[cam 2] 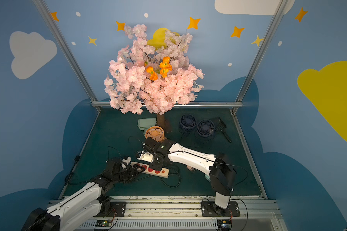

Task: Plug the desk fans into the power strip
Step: Insert the plug into the socket.

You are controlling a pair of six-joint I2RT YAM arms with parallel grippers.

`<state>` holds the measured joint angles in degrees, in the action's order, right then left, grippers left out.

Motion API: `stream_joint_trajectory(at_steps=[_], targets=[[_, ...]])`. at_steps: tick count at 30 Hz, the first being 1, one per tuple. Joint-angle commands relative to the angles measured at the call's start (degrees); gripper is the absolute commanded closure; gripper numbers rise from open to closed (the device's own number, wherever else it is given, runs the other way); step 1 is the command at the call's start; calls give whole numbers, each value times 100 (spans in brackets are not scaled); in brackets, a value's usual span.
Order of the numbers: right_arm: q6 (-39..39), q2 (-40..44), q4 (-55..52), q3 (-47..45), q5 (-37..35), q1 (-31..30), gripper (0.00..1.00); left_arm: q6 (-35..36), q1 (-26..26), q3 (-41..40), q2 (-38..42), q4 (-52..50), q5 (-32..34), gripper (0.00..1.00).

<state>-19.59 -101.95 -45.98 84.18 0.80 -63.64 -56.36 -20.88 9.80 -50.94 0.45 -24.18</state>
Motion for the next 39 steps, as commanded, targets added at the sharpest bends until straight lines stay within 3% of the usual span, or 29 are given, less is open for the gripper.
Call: stream_joint_trajectory(at_steps=[1, 14, 19, 39], targets=[[-44, 47, 179, -178, -86, -27, 100, 80, 16, 5, -105, 102, 116, 22], [190, 162, 567, -474, 227, -34, 100, 143, 23, 37, -352, 199, 203, 26], [235, 98, 797, -616, -121, -52, 100, 168, 32, 57, -374, 195, 192, 27], [517, 427, 1074, -767, -115, -61, 100, 209, 22, 118, -400, 122, 214, 28]])
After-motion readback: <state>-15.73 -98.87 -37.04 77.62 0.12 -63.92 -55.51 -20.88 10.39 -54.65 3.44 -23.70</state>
